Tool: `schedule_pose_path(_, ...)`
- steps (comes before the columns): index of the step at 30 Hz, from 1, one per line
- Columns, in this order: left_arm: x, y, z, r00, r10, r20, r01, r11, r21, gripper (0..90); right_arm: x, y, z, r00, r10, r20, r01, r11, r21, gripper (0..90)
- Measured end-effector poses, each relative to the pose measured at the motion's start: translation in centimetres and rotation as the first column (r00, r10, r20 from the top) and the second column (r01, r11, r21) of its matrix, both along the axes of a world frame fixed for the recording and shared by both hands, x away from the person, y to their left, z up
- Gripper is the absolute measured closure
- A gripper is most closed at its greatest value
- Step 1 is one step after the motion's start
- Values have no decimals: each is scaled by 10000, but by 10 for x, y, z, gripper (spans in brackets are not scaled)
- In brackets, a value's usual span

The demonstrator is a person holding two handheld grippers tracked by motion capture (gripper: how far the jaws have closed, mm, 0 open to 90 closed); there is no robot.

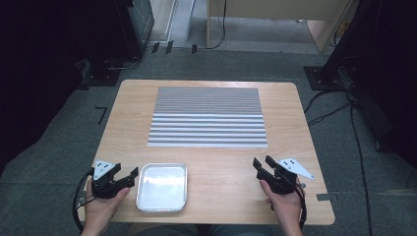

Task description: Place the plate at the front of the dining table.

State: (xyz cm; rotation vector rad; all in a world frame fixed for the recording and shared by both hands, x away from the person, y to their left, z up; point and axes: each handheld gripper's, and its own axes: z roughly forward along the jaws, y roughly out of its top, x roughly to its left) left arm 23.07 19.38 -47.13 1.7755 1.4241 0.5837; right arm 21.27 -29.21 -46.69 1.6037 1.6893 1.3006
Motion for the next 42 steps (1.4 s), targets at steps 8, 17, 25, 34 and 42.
schedule_pose_path(8,3,7,0,9992,336,-211,-344,9986,-400,373,1,30,2,9952,897,-394,-901,9959,-77,465)
schedule_pose_path(17,3,10,0,9987,483,-175,-490,9979,-418,379,2,61,2,9911,1305,-277,-1300,9913,183,468)
schedule_pose_path(25,3,12,1,9992,-319,-229,291,9932,-1132,502,2,83,0,9849,1700,-328,-1678,9839,614,501)
schedule_pose_path(34,6,16,0,9904,-1253,-583,1107,9720,-2075,568,0,108,-1,9716,2313,-506,-2260,9696,942,536)
schedule_pose_path(42,9,24,0,9788,-1618,-1257,1223,9537,-2747,642,-2,129,-4,9588,2761,-677,-2617,9503,1689,601)
